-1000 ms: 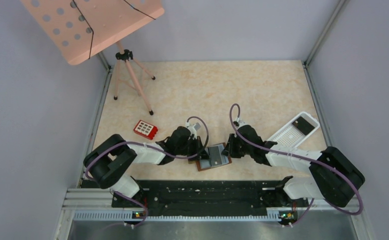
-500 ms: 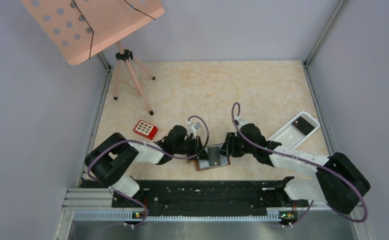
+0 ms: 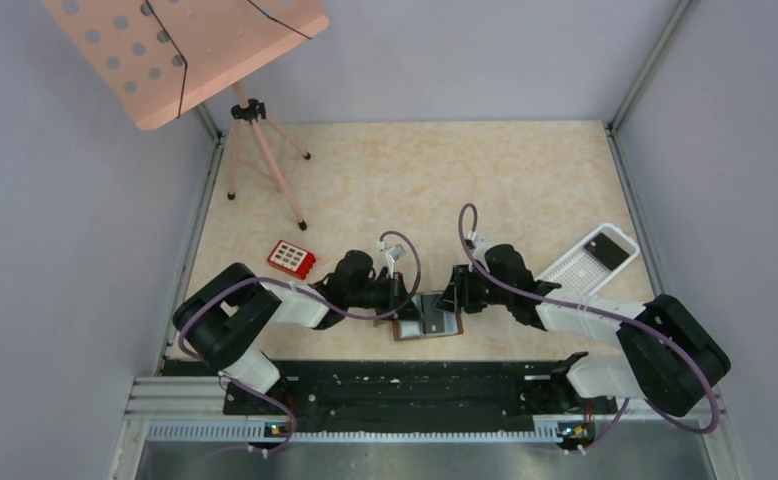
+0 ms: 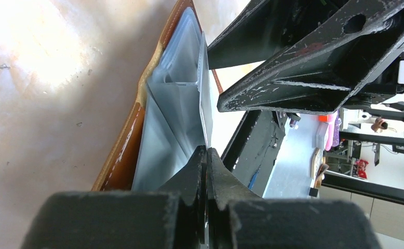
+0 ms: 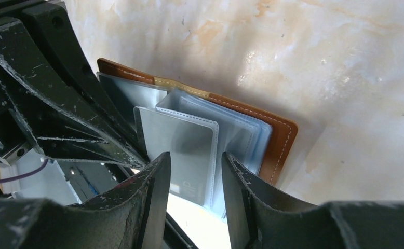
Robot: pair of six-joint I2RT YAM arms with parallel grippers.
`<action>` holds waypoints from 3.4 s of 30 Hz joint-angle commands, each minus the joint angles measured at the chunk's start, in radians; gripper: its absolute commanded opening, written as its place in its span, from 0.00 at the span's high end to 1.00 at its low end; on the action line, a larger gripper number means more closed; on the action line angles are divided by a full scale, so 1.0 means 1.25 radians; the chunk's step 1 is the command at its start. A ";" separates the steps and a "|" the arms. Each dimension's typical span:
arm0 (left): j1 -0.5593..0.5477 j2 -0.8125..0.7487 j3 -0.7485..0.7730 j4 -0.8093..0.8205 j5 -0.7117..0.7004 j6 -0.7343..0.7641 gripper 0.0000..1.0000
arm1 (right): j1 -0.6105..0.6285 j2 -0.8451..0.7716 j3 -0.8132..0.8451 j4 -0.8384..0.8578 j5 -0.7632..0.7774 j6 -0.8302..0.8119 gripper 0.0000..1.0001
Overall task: Take the credit cards out of the card holder
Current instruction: Remove the credit card from the card holder, then place the credit card in the storage box.
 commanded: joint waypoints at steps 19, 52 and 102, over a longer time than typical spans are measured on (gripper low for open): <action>0.058 -0.039 -0.046 -0.043 -0.047 -0.004 1.00 | -0.053 0.041 -0.034 0.074 -0.026 -0.024 1.00; 0.061 -0.077 0.032 -0.279 -0.104 -0.058 1.00 | 0.026 0.134 0.064 0.106 -0.015 0.105 0.97; 0.109 -0.442 0.144 -0.678 -0.032 0.179 1.00 | -0.007 -0.066 0.248 -0.167 -0.139 -0.147 0.67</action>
